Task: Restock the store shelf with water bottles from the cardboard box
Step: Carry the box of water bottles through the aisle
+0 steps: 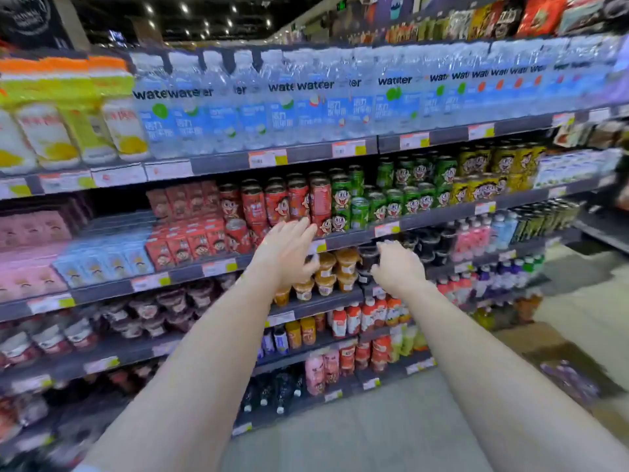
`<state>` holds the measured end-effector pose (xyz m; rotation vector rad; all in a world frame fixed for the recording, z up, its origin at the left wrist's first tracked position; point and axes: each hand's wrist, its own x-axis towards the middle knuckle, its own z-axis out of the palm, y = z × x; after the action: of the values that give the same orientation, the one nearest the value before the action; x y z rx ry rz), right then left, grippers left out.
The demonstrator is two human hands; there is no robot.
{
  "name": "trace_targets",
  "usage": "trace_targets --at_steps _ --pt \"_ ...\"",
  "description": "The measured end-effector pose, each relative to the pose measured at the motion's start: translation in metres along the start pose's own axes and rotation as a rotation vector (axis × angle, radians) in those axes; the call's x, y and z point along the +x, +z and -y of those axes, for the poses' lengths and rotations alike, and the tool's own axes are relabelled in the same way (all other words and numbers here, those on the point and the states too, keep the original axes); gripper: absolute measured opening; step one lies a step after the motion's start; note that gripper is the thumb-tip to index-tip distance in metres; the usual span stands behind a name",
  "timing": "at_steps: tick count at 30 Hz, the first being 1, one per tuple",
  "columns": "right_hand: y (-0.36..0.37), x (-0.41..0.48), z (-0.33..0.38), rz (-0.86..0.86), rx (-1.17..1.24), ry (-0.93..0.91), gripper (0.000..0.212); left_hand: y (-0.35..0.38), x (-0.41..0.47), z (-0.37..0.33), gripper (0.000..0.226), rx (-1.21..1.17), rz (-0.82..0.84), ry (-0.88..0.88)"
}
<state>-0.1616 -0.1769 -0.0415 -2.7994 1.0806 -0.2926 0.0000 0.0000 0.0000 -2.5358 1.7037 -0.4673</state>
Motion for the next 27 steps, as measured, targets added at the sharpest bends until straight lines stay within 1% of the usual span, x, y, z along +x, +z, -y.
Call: trace_targets --at_steps 3,6,9,11,13,15,18,21,25,27 --pt "0.023 -0.017 -0.035 0.045 -0.029 0.062 0.044 0.033 0.018 -0.040 0.076 -0.054 0.078 0.038" --pt "0.046 -0.039 -0.086 0.100 -0.036 0.132 0.045 0.067 0.034 -0.095 0.078 -0.126 0.153 0.058" --pt "0.058 -0.055 -0.142 0.142 -0.004 0.225 0.038 0.098 0.051 -0.152 0.077 -0.159 0.181 0.096" --pt "0.066 -0.063 -0.181 0.148 0.035 0.268 0.039 0.111 0.062 -0.191 0.077 -0.179 0.213 0.132" --pt "0.071 -0.071 -0.223 0.146 0.047 0.283 0.038 0.123 0.079 -0.231 0.078 -0.188 0.237 0.161" --pt "0.072 -0.076 -0.265 0.152 0.041 0.287 0.030 0.129 0.099 -0.273 0.079 -0.191 0.250 0.180" --pt "0.073 -0.080 -0.334 0.192 0.015 0.301 0.026 0.137 0.132 -0.337 0.078 -0.228 0.284 0.171" --pt "0.077 -0.083 -0.403 0.223 0.012 0.331 0.032 0.144 0.162 -0.402 0.077 -0.242 0.312 0.164" --pt "0.080 -0.089 -0.489 0.240 0.012 0.359 0.048 0.156 0.199 -0.489 0.076 -0.260 0.361 0.203" --pt "0.081 -0.093 -0.528 0.243 0.010 0.394 0.050 0.165 0.217 -0.527 0.073 -0.270 0.375 0.229"
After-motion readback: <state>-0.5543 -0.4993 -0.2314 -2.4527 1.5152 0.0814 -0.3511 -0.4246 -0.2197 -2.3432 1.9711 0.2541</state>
